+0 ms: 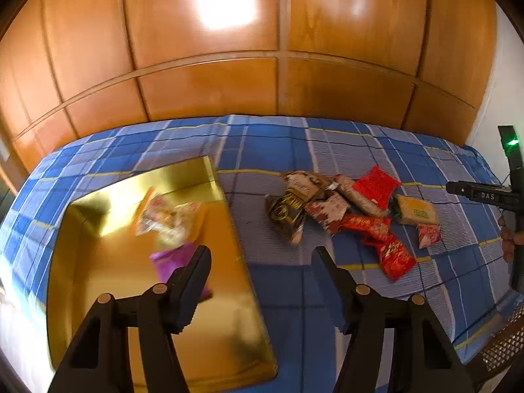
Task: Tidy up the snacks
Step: 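Grasp the brown-black NANFANG pack with the left gripper while the right gripper returns to the pile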
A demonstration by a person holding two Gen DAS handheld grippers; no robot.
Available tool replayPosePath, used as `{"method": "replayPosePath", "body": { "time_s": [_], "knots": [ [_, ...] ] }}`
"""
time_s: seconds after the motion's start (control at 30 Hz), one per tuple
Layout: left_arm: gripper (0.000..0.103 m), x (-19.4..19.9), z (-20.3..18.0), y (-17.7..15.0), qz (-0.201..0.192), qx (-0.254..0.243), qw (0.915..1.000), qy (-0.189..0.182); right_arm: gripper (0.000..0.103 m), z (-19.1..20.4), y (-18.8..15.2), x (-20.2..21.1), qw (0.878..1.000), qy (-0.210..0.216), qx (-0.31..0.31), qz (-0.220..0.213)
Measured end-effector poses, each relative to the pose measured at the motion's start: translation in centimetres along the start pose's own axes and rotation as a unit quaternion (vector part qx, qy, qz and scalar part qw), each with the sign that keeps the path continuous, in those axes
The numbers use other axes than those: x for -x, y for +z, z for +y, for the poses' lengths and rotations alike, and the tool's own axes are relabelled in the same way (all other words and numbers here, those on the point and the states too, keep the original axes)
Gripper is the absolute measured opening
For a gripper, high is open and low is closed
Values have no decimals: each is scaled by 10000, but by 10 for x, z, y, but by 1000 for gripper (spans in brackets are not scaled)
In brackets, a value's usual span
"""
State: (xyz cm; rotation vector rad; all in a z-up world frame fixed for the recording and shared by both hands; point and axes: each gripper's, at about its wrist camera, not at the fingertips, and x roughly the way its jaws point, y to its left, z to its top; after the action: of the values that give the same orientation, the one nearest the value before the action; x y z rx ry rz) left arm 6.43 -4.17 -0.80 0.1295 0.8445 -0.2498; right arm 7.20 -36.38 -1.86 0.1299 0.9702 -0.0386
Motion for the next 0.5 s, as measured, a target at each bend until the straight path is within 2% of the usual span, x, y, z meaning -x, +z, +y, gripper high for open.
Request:
{"method": "replayPosePath", "body": {
  "time_s": [0.1, 0.2, 0.5],
  "knots": [
    [58, -20, -8, 17, 208, -113, 9996, -151, 44, 9, 0, 0, 9999, 99, 110, 14],
    [54, -44, -11, 33, 397, -249, 9989, -74, 44, 16, 1, 2, 9995, 191, 237, -20],
    [56, -114, -39, 66, 869, -902, 9921, 75, 44, 16, 4, 4, 9991, 381, 176, -42]
  ]
}}
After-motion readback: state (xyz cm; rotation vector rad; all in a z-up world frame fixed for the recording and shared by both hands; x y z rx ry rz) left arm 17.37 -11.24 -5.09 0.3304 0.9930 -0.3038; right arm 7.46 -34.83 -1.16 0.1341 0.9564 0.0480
